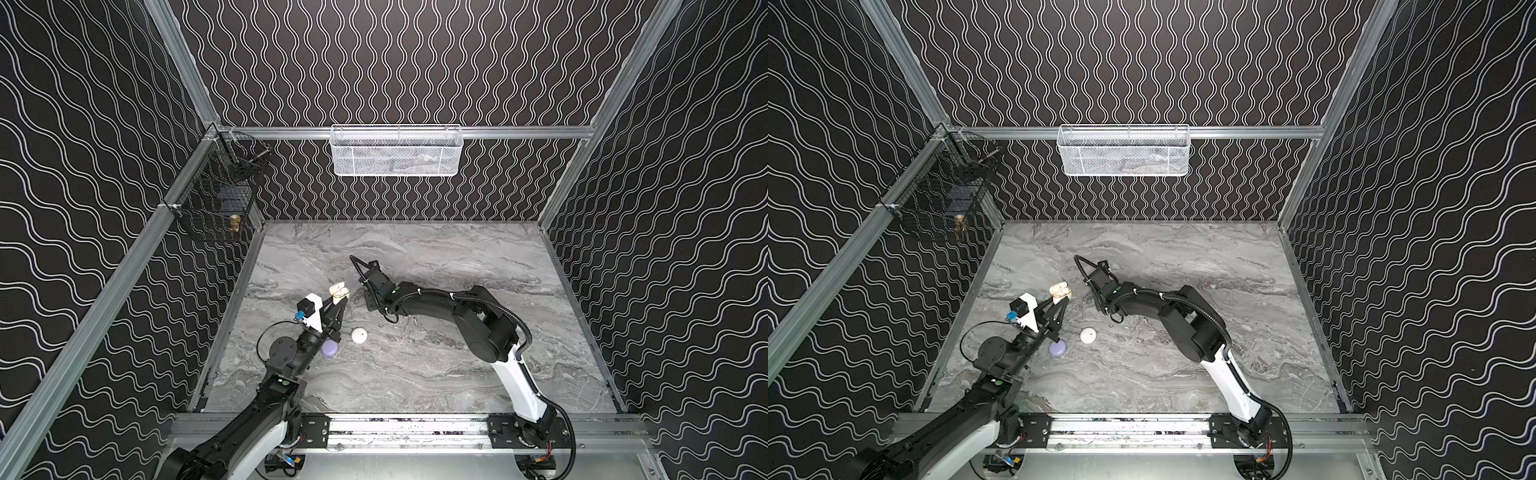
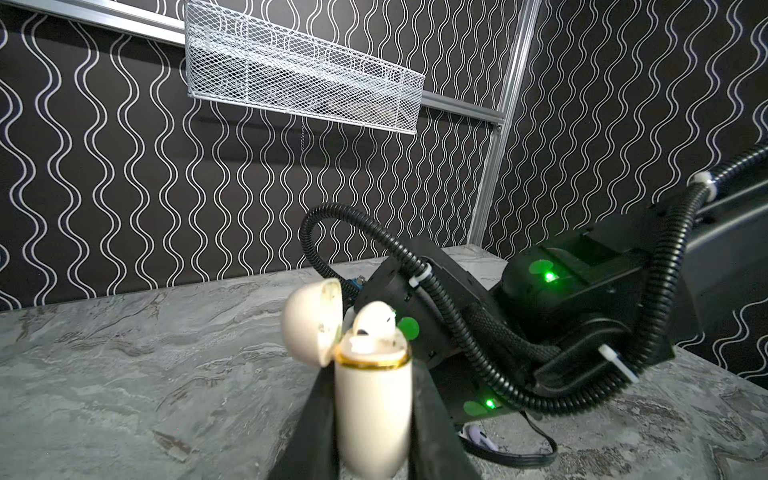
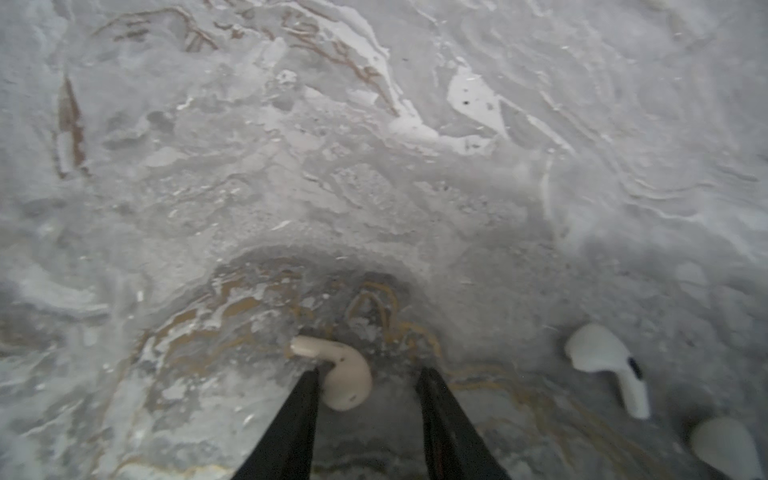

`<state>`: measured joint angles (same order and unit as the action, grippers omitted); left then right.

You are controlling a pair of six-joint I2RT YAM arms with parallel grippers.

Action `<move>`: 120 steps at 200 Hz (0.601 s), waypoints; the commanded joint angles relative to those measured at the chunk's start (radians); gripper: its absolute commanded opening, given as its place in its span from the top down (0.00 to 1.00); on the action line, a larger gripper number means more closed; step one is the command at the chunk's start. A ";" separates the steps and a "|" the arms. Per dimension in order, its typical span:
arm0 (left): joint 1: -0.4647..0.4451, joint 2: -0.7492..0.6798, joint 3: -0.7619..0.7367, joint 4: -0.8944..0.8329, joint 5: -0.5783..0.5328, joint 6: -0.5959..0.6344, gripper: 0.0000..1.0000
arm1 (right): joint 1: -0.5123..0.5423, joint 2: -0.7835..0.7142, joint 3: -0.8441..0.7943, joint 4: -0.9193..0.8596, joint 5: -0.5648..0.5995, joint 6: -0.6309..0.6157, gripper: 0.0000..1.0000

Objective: Insert the wireless bluetooth earbuds into the charging case
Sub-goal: 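Swing the right gripper out over the table above the loose white earbuds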

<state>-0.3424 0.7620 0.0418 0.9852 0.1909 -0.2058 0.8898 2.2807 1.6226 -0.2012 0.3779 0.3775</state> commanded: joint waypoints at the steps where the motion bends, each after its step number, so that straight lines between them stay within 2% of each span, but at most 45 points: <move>1: 0.001 0.000 0.009 0.026 0.001 0.007 1.00 | 0.000 -0.036 -0.048 -0.018 0.049 -0.007 0.58; 22: 0.000 -0.003 0.006 0.043 0.004 0.005 1.00 | -0.008 -0.056 -0.079 -0.007 0.089 -0.010 0.58; 61: 0.000 -0.015 0.007 0.019 0.003 0.009 1.00 | -0.043 -0.086 -0.120 0.003 0.083 -0.007 0.61; 120: 0.000 0.027 0.005 0.081 0.027 0.002 1.00 | -0.042 -0.260 -0.222 0.099 -0.069 0.009 0.58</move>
<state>-0.3424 0.7830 0.0444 0.9943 0.1936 -0.2058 0.8482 2.0800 1.4155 -0.1688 0.3794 0.3584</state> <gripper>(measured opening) 0.218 0.401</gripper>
